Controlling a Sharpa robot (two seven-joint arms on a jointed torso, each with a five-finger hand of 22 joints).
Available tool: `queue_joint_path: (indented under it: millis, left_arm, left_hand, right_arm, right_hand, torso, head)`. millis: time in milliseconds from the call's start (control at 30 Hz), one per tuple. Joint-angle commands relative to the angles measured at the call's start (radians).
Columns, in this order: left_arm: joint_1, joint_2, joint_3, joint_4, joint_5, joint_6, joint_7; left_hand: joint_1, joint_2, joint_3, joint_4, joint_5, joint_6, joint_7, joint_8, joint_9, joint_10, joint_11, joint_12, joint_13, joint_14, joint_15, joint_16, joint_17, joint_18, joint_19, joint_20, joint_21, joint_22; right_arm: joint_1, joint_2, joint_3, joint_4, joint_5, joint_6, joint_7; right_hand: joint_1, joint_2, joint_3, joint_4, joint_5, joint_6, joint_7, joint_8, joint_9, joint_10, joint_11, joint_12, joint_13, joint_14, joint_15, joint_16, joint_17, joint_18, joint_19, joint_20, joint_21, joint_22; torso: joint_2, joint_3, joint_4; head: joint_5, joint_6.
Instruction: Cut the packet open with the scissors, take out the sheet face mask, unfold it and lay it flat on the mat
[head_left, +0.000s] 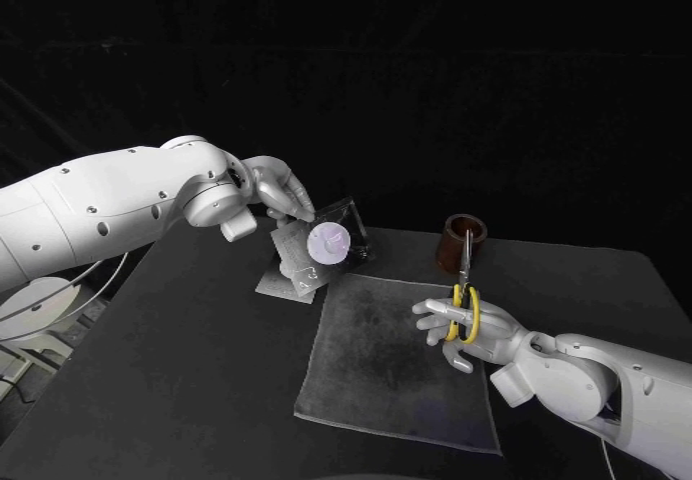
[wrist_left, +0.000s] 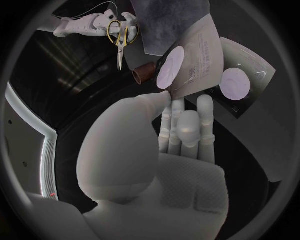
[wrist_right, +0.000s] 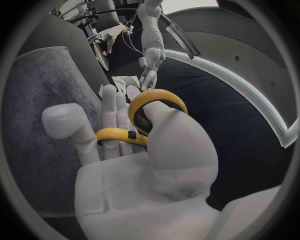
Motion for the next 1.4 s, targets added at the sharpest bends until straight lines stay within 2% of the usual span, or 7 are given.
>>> queue_joint_path:
  millis: [33,200,433,567,900,1100,1400]
  left_arm:
    - [0.004,0.002,0.003,0.014,0.021,0.055,0.008]
    - [0.006,0.0,0.006,0.039,0.026,0.066,0.005]
    - [0.007,0.003,0.007,0.07,0.049,0.086,0.004]
    - [0.007,0.005,0.007,0.084,0.056,0.098,0.003]
    - [0.007,0.013,0.007,0.109,0.065,0.108,-0.001]
    - [0.007,0.023,0.007,0.115,0.072,0.119,-0.004]
    - [0.007,0.045,0.004,0.112,0.078,0.135,-0.012]
  left_hand:
    - [-0.008,0.006,0.03,-0.024,0.003,0.005,0.001,0.007,0.083,0.002,-0.006,0.006,0.003,-0.002,-0.003,0.006,0.0,0.014,-0.008,-0.002,0.007,0.002]
    - [-0.008,0.006,0.03,-0.024,0.003,0.005,0.001,0.007,0.083,0.002,-0.006,0.006,0.003,-0.002,-0.003,0.006,0.0,0.014,-0.008,-0.002,0.007,0.002]
    - [-0.013,0.006,0.036,-0.027,0.003,0.004,0.002,0.007,0.086,0.0,-0.005,0.008,0.005,-0.002,-0.002,0.007,0.0,0.014,-0.01,-0.002,0.01,0.003]
    - [-0.015,0.007,0.038,-0.029,0.003,0.003,0.002,0.007,0.087,0.0,-0.005,0.008,0.007,-0.003,-0.002,0.006,-0.003,0.014,-0.01,-0.002,0.01,0.004]
    - [-0.017,0.007,0.04,-0.031,0.003,0.002,0.002,0.006,0.088,-0.001,-0.005,0.009,0.008,-0.004,-0.002,0.007,-0.003,0.014,-0.011,-0.002,0.011,0.005]
    - [-0.02,0.008,0.043,-0.033,0.003,0.001,0.002,0.006,0.09,-0.003,-0.005,0.01,0.01,-0.005,-0.002,0.007,-0.005,0.014,-0.012,-0.002,0.013,0.005]
    - [-0.022,0.008,0.045,-0.035,0.003,0.001,0.002,0.006,0.092,-0.003,-0.005,0.011,0.011,-0.006,-0.001,0.007,-0.006,0.014,-0.012,-0.001,0.014,0.006]
  right_arm:
    - [0.0,0.004,0.001,-0.005,-0.013,-0.004,0.021]
    - [0.0,0.008,0.002,-0.014,-0.017,-0.008,0.023]
    - [0.0,0.01,0.003,-0.025,-0.023,-0.019,0.03]
    - [0.0,0.01,0.003,-0.029,-0.025,-0.023,0.034]
    - [0.0,0.008,0.003,-0.036,-0.034,-0.021,0.036]
    - [0.0,0.011,0.004,-0.031,-0.043,-0.025,0.044]
    - [0.0,0.018,0.007,-0.023,-0.046,-0.033,0.064]
  right_hand:
    - [0.007,0.002,-0.004,0.001,-0.006,-0.002,0.006,0.004,-0.001,0.004,0.004,0.002,0.001,0.004,0.0,-0.006,0.001,0.088,-0.005,-0.003,-0.006,-0.002]
    - [0.008,0.001,-0.005,0.0,-0.006,-0.003,0.007,0.003,-0.001,0.004,0.005,0.002,0.001,0.003,0.0,-0.006,0.002,0.088,-0.005,-0.003,-0.006,-0.002]
    - [0.011,-0.001,-0.007,-0.002,-0.006,-0.005,0.009,0.001,-0.003,-0.001,0.007,-0.001,0.0,0.0,0.001,-0.008,0.002,0.091,-0.01,-0.002,-0.022,-0.021]
    - [0.015,-0.004,-0.012,-0.003,-0.006,-0.011,0.012,-0.005,-0.007,-0.011,0.011,-0.007,-0.003,-0.007,0.005,-0.013,0.003,0.093,-0.015,0.001,-0.036,-0.038]
    - [0.019,-0.007,-0.028,-0.004,-0.006,-0.024,0.018,-0.015,-0.014,-0.037,0.019,-0.015,-0.007,-0.029,0.014,-0.027,0.003,0.108,-0.05,0.009,-0.117,-0.135]
    - [0.024,-0.004,-0.05,-0.007,-0.006,-0.045,0.027,-0.028,-0.022,-0.078,0.03,-0.015,-0.01,-0.066,0.026,-0.05,-0.003,0.136,-0.114,0.021,-0.266,-0.309]
    - [0.031,0.002,-0.075,-0.014,-0.006,-0.063,0.034,-0.036,-0.026,-0.114,0.04,-0.012,-0.01,-0.106,0.038,-0.078,-0.018,0.136,-0.124,0.032,-0.294,-0.332]
  torso:
    - [0.0,0.0015,0.0009]
    - [0.0,0.0023,0.0005]
    - [0.0,0.0015,-0.0021]
    - [0.0,0.002,0.0001]
    - [0.0,0.0015,-0.0009]
    - [0.0,0.0018,0.0008]
    - [0.001,0.0026,-0.0001]
  head:
    - [-0.007,0.003]
    - [-0.012,0.002]
    - [-0.032,-0.003]
    - [-0.041,-0.006]
    - [-0.042,-0.004]
    - [-0.045,-0.007]
    - [-0.044,-0.01]
